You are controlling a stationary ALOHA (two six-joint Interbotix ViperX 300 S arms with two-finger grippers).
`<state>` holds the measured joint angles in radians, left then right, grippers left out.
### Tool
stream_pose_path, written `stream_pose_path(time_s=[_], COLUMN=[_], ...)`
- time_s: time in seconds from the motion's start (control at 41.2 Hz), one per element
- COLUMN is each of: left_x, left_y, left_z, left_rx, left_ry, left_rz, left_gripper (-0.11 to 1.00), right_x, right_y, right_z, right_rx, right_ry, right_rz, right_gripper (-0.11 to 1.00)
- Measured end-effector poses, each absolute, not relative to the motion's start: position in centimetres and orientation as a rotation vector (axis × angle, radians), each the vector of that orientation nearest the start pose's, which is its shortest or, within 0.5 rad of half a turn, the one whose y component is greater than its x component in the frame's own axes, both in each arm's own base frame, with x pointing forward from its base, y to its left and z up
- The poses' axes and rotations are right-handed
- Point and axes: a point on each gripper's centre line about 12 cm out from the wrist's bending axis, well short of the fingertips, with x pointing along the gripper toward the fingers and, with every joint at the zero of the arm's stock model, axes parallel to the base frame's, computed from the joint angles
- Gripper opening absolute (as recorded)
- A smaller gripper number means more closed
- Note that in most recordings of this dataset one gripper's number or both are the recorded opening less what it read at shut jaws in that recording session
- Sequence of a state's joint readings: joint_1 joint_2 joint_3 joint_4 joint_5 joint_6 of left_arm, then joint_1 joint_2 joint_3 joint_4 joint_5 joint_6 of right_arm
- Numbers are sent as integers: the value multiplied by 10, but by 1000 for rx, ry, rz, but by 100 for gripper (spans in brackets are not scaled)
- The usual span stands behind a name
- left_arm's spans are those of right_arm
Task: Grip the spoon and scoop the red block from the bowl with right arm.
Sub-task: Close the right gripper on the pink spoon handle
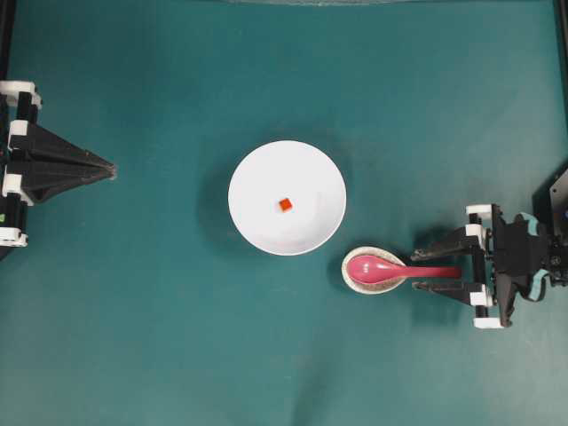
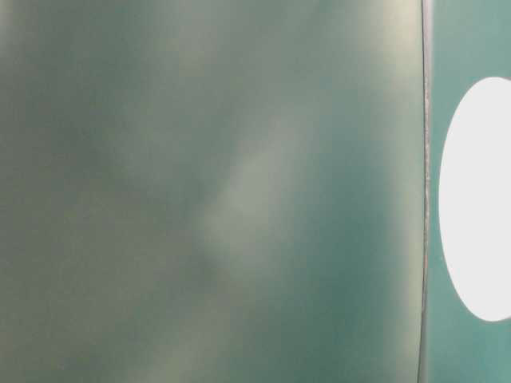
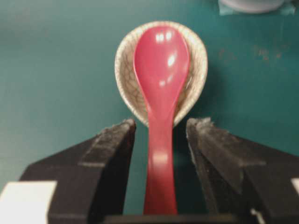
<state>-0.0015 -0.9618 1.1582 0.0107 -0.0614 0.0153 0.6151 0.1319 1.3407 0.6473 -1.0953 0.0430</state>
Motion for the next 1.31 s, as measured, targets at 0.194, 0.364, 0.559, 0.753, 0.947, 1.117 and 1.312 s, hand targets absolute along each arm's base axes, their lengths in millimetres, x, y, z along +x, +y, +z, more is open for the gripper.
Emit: stream_pose_path(time_s=[0.194,0.364,0.559,0.753,0.947,1.117,1.312], left_x=[199,199,199,199,200,200,200], left_y=[-1,0,0,0,0,-1,0], left_z=[273,273,273,273,271,271,272], left_rx=[28,28,28,28,28,26,28], left_ry=[135,136,136,136,146,147,146], left_rz=[-6,-4,-4,-4,-4,-6,-4], left_gripper=[1,1,1,1,1,1,1], right_x=[213,213,213,213,213,213,212], right_y=[75,75,75,75,75,75,74], right_z=[69,69,68,68,68,68,68], right_rx=[119,118,117,117,117,117,117], right_ry=[416,419,419,419,420,419,421], right_rz=[-26,-26,-27,-27,-27,-27,-28], right_gripper=[54,54,54,53,43,38,39])
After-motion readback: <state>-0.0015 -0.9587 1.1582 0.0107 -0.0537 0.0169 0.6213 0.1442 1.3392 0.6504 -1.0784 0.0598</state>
